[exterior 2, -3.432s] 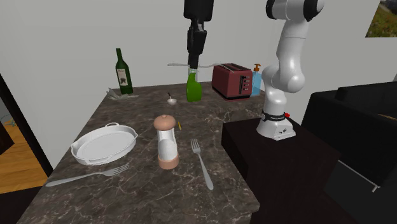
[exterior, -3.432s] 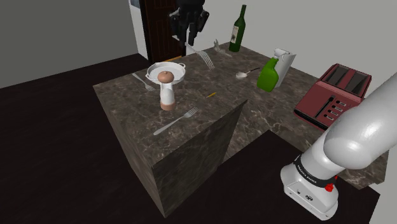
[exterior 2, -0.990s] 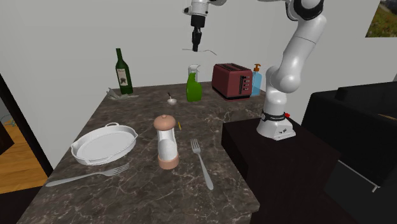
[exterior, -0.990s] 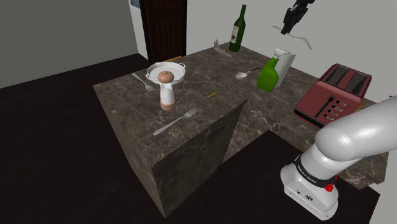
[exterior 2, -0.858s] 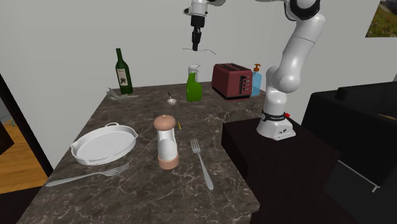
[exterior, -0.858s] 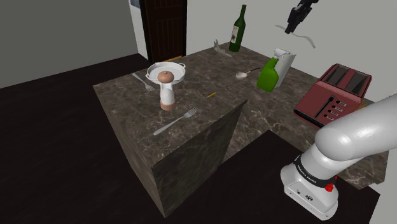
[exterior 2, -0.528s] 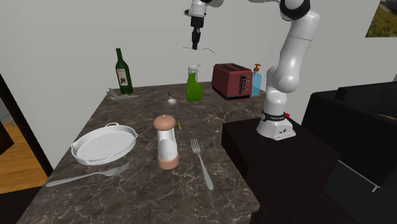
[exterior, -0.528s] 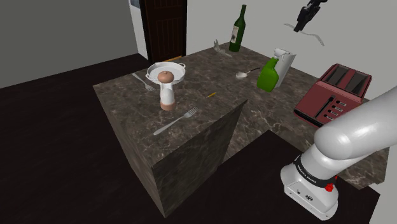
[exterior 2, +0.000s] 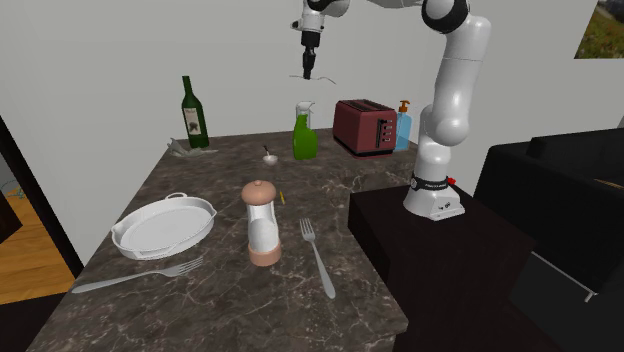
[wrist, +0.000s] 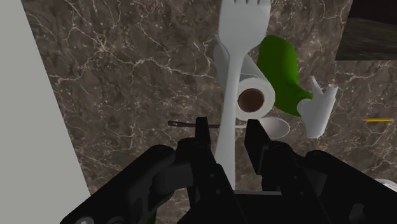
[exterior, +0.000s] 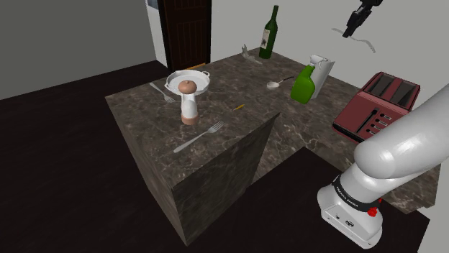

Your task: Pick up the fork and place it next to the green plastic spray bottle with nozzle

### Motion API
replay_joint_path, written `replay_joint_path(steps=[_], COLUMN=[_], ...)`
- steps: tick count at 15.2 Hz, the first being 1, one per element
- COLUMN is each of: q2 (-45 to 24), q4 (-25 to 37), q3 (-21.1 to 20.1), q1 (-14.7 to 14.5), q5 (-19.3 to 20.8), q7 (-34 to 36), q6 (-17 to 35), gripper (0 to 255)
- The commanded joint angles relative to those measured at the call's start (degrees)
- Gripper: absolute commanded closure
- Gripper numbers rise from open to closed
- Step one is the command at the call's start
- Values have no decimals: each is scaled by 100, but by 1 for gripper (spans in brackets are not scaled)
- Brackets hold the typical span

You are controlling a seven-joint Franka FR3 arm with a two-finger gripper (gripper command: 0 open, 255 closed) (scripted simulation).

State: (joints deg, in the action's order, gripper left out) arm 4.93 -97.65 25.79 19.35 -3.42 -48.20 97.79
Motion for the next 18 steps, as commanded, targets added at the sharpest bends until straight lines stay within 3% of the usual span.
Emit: replay_joint_path(steps=[1,18], q2=[14,40], q4=[-162,-1499], q3=[4,14], q1=[4,13], q5=[4,-7], q7=[-20,-118], q6=[151,1462], gripper=[255,255])
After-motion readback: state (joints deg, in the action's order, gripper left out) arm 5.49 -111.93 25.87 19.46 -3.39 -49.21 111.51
